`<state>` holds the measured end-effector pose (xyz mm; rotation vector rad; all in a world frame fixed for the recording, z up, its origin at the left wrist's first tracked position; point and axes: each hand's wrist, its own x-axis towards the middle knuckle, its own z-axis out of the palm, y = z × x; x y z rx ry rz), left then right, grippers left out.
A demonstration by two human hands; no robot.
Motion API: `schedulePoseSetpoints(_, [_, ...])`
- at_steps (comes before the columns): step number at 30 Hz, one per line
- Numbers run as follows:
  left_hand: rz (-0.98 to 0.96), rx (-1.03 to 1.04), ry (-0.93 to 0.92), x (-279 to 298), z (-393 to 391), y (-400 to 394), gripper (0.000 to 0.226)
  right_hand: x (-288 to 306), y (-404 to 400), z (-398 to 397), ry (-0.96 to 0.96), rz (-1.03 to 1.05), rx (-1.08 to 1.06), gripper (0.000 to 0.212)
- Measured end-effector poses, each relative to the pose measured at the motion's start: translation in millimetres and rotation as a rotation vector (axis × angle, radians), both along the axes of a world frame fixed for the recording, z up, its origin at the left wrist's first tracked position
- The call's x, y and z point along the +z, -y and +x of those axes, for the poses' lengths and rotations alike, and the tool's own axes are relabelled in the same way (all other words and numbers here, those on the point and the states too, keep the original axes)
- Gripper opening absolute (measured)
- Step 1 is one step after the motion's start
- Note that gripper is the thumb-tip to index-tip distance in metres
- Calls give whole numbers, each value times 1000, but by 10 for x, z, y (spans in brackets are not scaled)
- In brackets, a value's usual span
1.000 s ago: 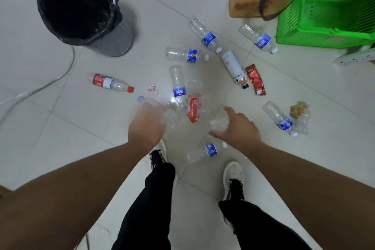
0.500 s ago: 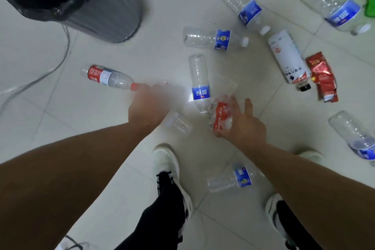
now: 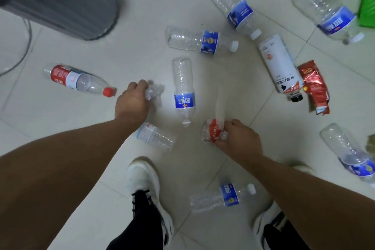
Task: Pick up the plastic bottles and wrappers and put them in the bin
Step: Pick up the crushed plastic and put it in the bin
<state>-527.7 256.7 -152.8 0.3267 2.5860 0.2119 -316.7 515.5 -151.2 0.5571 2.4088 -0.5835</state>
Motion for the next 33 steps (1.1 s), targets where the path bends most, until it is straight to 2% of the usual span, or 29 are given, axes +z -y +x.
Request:
schedulePoseSetpoints(2, [21, 0, -38, 215, 44, -14, 25, 210, -77, 29, -6, 21, 26, 50])
schedulePoseSetpoints(6, [77, 58, -59, 899, 147, -17, 28, 899, -187, 21, 11, 55, 11, 53])
schedulePoseSetpoints(16, [168, 255, -70, 3333, 358, 346, 47, 3390, -125, -665, -72, 65, 71, 59])
schedulePoseSetpoints(22, [271, 452, -104, 4609, 216, 763, 28, 4733, 332, -1329, -120, 69, 144, 54])
schedulePoseSetpoints(25, [311, 522, -106, 5061, 59, 1030, 24, 5230, 594, -1691, -146, 71, 143, 44])
schedulePoseSetpoints(27, [335, 549, -126, 5344, -56, 1186, 25, 5483, 755, -1930, -172, 117, 190, 47])
schedulePoseSetpoints(33, [375, 619, -140, 5981, -488, 1481, 23, 6017, 1184, -2517, -108, -63, -41, 37])
